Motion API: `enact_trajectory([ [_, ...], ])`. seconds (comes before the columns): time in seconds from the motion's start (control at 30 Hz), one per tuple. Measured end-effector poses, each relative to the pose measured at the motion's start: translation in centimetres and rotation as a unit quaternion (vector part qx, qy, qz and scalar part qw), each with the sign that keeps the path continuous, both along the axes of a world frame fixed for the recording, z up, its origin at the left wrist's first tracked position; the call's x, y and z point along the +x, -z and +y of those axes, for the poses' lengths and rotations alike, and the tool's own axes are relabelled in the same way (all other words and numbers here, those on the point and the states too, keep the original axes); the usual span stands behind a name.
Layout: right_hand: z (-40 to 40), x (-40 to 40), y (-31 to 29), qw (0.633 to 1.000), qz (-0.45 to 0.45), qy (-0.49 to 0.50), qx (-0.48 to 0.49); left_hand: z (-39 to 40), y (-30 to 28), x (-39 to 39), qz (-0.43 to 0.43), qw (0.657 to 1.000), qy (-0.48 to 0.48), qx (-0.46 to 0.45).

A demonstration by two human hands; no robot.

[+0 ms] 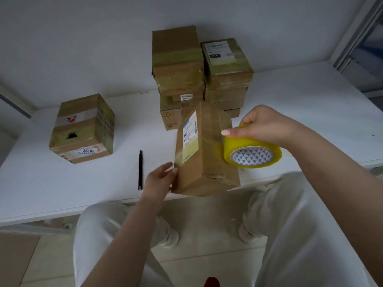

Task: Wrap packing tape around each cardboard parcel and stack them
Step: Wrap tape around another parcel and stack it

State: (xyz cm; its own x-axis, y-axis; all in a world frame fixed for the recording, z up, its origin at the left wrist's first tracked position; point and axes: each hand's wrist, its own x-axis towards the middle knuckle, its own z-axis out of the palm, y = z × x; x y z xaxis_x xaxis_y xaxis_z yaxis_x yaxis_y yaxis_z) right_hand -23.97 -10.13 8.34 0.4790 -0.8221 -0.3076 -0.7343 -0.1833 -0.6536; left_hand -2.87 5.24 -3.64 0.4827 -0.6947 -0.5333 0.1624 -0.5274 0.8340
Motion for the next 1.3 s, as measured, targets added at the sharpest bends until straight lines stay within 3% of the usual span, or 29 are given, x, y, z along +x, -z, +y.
enact_trajectory([
  [0.07,0.3,1.4,-1.0,1.000,-0.005,-0.025,0.014,-0.7,-2.2,0.5,-0.149,0.988,0.023,0.013],
  [0.1,0.4,2.2,-1.5,0.999,-0.006,-0.043,0.021,-1.2,-3.3,0.2,-0.175,0.984,0.019,-0.013],
  [0.23,0.6,5.6,-2.6,0.992,-0.029,-0.105,0.058,-3.2,-7.3,-2.1,-0.164,0.982,0.025,-0.087],
  [0.5,1.3,7.2,-1.6,0.976,-0.132,-0.113,0.130,-4.0,-3.8,0.0,-0.188,0.980,0.058,0.008],
  [0.7,0.4,4.8,-1.5,0.990,-0.093,-0.075,0.073,-4.7,-4.6,-0.3,-0.231,0.968,0.086,0.042],
  [0.97,1.5,0.3,6.6,0.982,-0.079,-0.004,0.171,-4.9,-4.1,-0.2,-0.298,0.946,0.115,0.052],
  [1.1,2.0,0.4,8.7,0.973,-0.125,0.007,0.194,-4.0,-4.3,-0.3,-0.395,0.913,0.104,0.019],
  [1.17,1.5,0.7,8.6,0.975,-0.119,0.003,0.187,-3.3,-5.0,-0.8,-0.453,0.876,0.163,0.023],
  [1.3,1.2,1.2,8.6,0.977,-0.105,-0.005,0.183,-3.2,-5.4,-2.2,-0.474,0.797,0.325,0.184],
])
